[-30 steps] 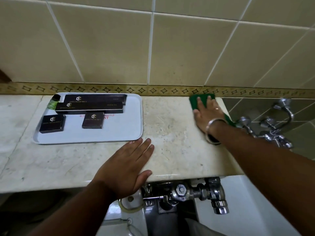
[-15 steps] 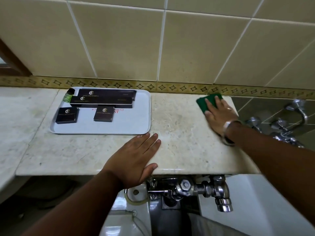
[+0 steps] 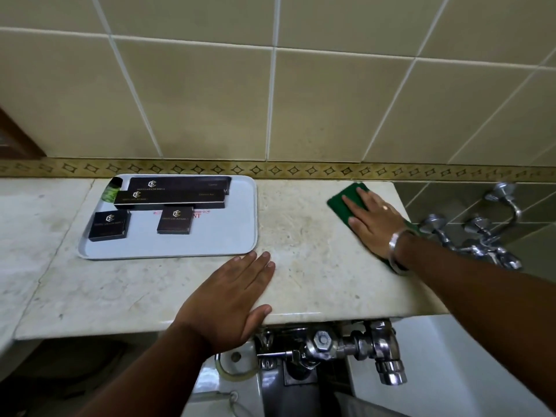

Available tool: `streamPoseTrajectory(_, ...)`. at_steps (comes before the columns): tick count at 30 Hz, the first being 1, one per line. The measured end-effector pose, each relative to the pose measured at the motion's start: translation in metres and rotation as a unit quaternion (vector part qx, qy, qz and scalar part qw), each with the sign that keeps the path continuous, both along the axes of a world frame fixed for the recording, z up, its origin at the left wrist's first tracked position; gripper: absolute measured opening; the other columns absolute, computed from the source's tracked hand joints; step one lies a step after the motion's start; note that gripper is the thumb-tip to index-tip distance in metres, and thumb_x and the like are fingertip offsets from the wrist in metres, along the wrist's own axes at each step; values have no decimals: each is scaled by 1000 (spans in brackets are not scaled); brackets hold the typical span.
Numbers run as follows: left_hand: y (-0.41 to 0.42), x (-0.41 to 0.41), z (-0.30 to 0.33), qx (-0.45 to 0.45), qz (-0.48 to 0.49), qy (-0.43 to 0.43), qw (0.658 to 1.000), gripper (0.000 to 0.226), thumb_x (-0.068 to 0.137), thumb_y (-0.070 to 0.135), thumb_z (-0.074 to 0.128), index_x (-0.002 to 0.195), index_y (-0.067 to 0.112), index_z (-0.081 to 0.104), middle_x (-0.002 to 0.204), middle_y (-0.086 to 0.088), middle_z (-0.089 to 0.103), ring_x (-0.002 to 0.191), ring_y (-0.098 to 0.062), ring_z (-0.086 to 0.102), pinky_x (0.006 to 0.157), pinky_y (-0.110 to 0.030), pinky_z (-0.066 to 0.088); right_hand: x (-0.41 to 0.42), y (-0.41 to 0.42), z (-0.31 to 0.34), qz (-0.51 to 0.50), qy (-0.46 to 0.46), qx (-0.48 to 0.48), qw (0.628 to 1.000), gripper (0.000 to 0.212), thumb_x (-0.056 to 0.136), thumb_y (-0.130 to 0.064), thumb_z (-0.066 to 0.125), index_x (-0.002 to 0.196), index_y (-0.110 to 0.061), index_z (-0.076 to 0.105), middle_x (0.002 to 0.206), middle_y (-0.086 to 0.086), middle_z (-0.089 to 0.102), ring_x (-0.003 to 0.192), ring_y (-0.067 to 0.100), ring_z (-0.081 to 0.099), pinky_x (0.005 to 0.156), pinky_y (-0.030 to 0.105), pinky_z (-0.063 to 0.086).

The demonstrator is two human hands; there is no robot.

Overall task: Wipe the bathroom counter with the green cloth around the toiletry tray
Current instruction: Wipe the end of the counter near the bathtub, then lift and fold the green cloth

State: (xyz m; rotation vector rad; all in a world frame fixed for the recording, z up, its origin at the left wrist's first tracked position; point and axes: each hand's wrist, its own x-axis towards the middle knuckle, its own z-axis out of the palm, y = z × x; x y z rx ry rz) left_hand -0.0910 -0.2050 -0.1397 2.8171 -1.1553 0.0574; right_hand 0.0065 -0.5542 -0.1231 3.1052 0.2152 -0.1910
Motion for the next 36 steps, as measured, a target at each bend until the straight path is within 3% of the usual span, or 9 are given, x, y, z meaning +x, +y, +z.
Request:
streamPoseTrajectory(5,2,-1,-2,-8,1,-12,1000,67,94,47,41,146,6,44,154,-13,40,142,-29,38,116,-39,26,22,40,-1,15,3,-42,999,57,97,-47,18,151,-34,2,161,8,2,147,29,3,117,41,8)
streamPoseTrajectory(12,1,-5,4,-32,34,31,998,74,95,54,30,149,3,37,156,-15,36,145,-24,33,121,-33,16,-106,104,-2,285,32,14,958,57,96,-49,19,150,-37,8,160,8,6,146,30,5,114,43,1)
streamPoseTrajectory(16,-12,-11,17,-112,96,90,985,71,94,54,24,142,7,49,148,-13,49,139,-24,42,119,-34,20,-124,104,17,191,45,38,980,59,97,-47,29,151,-35,7,162,6,0,147,28,1,118,42,4)
streamPoseTrajectory(19,-42,-14,31,-161,197,102,962,55,96,57,27,101,15,62,100,-8,67,94,-26,60,91,-42,44,-157,87,30,-47,-59,157,985,56,88,-43,52,140,-27,38,145,11,40,130,31,39,106,43,35)
streamPoseTrajectory(23,-81,-7,48,-147,361,115,914,46,88,63,50,80,19,60,82,2,57,77,-20,56,65,-34,44,-186,48,37,-444,-17,375,814,48,81,-49,64,103,-6,58,105,18,65,87,34,61,71,35,48)
streamPoseTrajectory(26,-91,-5,49,-175,415,143,881,27,86,50,64,91,24,61,89,5,60,87,-20,57,75,-35,45,-191,48,29,-505,150,628,573,49,80,-40,72,108,-2,59,106,21,65,72,31,65,59,33,51)
streamPoseTrajectory(28,-92,-7,47,-265,399,196,856,17,90,37,64,92,22,56,88,5,61,85,-18,56,69,-31,42,-189,54,25,-506,162,701,477,36,80,-32,74,101,-5,61,107,18,65,75,27,65,66,36,52)
streamPoseTrajectory(33,-82,-20,59,-416,350,297,785,13,95,23,60,96,13,53,90,-1,59,82,-16,55,63,-27,43,-187,72,20,-525,107,700,472,58,73,-13,81,122,3,56,120,23,62,82,31,62,61,32,49)
streamPoseTrajectory(36,-62,-28,72,-466,363,320,740,12,96,21,60,98,11,54,95,-7,62,86,-21,58,71,-31,48,-190,84,36,-493,122,728,461,35,78,-7,74,111,-4,63,107,15,67,84,26,64,63,30,52)
